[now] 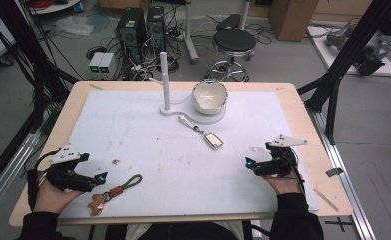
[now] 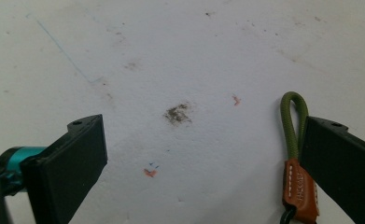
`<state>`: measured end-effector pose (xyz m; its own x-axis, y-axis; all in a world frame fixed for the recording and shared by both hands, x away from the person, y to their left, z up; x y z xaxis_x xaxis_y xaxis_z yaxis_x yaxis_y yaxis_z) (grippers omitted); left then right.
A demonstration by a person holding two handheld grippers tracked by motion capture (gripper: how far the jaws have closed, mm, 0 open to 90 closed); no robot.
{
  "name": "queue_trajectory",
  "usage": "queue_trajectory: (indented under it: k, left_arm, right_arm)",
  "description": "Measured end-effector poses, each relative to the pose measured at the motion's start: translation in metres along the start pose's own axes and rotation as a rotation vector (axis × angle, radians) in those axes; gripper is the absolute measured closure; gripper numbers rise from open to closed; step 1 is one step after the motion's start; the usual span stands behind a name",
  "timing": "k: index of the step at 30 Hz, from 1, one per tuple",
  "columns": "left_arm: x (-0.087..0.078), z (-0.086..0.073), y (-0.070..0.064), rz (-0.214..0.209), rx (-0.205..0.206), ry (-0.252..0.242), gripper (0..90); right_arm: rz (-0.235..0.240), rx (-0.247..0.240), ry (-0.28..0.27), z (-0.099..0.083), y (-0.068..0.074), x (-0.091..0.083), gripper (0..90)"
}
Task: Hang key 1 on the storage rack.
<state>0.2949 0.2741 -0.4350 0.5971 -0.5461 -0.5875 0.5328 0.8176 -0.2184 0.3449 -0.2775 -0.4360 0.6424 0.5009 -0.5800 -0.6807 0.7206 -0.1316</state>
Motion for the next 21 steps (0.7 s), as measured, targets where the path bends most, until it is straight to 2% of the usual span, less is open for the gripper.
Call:
queue_trajectory:
  k: [7, 16, 21]
  left_arm:
    - [0.008, -0.006, -0.007, -0.004, 0.032, 0.059, 1.8]
    - [0.013, -0.011, -0.013, -0.02, 0.047, 0.09, 1.8]
    - [0.015, -0.014, -0.021, -0.032, 0.066, 0.103, 1.8]
  right_arm:
    - [0.0, 0.001, 0.002, 0.0, 0.0, 0.0, 0.6]
    - [-0.001, -0.001, 0.005, 0.0, 0.0, 0.001, 0.6]
    - [-0.002, -0.005, 0.006, 0.0, 0.0, 0.001, 0.6]
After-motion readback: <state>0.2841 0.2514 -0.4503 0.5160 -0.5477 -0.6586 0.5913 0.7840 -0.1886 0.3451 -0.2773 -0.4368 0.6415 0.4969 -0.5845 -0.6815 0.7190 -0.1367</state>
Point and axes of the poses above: each handheld gripper's, and its own axes: x roughly forward along the jaws, z roughly out of its top, y roughly to its left, the point moved 4 cm from there along x, roughly forward along the jaws, and after that the axes turned 12 degrees about -x, right-handed, at the moved point
